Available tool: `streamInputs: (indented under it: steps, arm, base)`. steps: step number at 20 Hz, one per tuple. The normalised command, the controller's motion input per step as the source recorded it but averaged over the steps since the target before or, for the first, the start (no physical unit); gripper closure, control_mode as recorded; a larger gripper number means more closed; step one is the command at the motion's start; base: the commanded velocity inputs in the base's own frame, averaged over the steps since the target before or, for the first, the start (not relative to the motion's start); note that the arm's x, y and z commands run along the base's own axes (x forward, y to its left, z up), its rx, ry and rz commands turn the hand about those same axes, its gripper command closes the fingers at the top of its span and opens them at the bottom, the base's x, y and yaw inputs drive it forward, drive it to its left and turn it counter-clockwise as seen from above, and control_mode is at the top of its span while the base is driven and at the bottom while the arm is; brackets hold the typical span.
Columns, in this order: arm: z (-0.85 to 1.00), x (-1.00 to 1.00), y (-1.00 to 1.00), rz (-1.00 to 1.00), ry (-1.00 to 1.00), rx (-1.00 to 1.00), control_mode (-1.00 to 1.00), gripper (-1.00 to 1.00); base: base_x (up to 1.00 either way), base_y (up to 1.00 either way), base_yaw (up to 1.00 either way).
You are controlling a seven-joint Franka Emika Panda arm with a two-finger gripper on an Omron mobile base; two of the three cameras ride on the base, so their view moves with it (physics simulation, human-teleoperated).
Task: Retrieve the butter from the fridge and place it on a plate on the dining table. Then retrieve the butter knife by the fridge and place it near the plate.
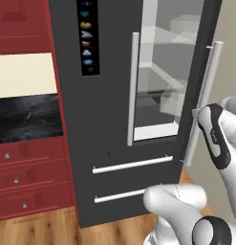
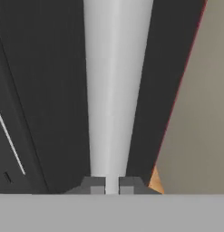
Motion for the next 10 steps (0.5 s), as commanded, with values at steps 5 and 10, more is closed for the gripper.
streamInputs:
  steps: [5, 10]
  arm:
    - [0.00, -0.63, -0.57, 0.00, 0.00, 0.00, -1.00, 1.00]
    - [0.00, 0.00, 0.00, 0.00, 0.00, 0.00, -1.00, 1.00]
  base:
    - [0.00, 0.00, 0.00]
    - [0.00, 0.00, 0.00]
